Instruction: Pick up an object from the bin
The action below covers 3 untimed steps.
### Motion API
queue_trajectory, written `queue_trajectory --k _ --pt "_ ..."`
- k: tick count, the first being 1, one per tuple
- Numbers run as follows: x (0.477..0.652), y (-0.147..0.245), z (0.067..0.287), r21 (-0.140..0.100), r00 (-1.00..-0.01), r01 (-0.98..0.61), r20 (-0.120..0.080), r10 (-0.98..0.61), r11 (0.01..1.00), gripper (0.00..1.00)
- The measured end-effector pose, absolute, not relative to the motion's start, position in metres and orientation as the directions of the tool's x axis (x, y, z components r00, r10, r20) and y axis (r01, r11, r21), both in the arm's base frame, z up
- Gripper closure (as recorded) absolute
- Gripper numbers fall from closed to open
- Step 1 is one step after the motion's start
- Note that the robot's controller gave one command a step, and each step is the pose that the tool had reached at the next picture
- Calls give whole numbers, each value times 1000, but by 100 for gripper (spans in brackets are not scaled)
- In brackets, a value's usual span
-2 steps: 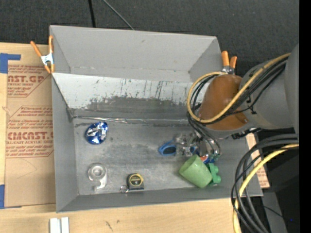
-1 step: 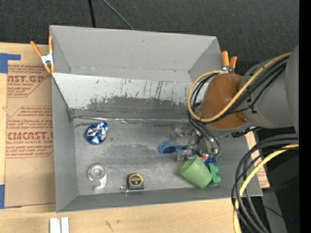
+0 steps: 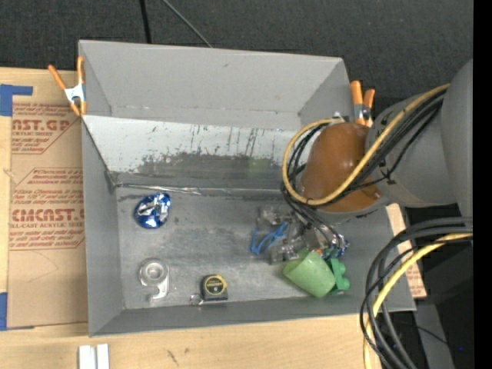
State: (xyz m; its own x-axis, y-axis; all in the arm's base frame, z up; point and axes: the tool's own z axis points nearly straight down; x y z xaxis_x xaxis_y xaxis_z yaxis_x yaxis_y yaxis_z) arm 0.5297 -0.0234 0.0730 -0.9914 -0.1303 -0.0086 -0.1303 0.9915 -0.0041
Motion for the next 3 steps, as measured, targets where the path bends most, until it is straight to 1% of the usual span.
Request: queue_trajectory --k 1,2,3 --pt "527 -23 71 -2 -991 -130 -1 -130 991 100" --pt "531 -22 73 -2 -991 -130 -13 -130 991 0" --pt "566 -26 71 0 -991 -135 2 -135 991 0"
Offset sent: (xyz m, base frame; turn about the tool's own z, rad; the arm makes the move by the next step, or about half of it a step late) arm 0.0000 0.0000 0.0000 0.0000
